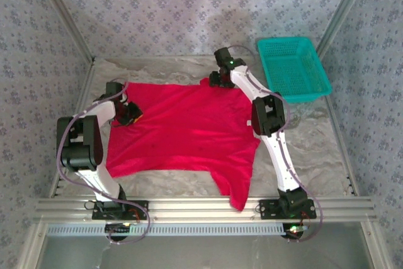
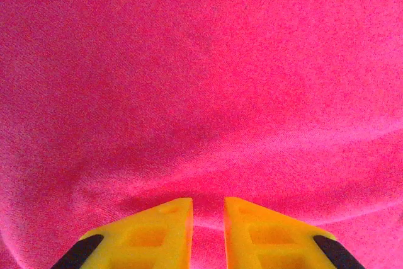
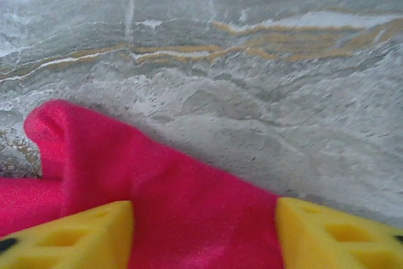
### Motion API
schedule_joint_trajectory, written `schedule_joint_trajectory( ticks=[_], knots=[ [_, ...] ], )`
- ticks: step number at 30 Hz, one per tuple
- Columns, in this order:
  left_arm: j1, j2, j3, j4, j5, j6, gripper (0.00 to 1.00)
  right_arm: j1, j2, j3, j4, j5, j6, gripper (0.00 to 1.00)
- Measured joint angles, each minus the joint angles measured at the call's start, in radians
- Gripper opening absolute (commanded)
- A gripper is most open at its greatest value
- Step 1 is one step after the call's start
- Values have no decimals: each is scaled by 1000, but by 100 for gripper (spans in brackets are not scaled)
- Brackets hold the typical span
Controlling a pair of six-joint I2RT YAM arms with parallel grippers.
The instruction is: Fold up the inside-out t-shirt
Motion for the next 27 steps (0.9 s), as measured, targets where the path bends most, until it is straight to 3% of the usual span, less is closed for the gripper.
schedule_joint_trajectory(
  ticks=[3, 4, 9, 13, 17, 21, 23, 25, 27],
  knots=[
    [0, 0, 0, 0, 0, 0, 18, 3, 13, 1, 0, -19, -5, 6],
    [0, 0, 0, 0, 0, 0, 18, 3, 18, 3, -1, -22, -5, 0],
    [0, 0, -6, 4, 0, 0, 16, -11, 18, 48, 2, -5, -25, 0],
    [0, 0, -41, 18, 0, 0, 16, -7, -32, 23, 57, 114, -73, 0],
    [0, 0, -90, 33, 2, 0, 15, 34, -182, -135, 188, 291, -152, 0],
    [0, -4, -103, 66, 4, 0, 14, 154, -338, -331, 340, 447, -212, 0],
    [0, -4, -105, 72, 6, 0, 14, 217, -363, -385, 371, 475, -210, 10],
    [0, -4, -105, 73, 8, 0, 14, 272, -359, -421, 371, 455, -180, 30],
    [0, -4, -105, 73, 8, 0, 14, 293, -349, -451, 346, 387, -148, 45]
  ],
)
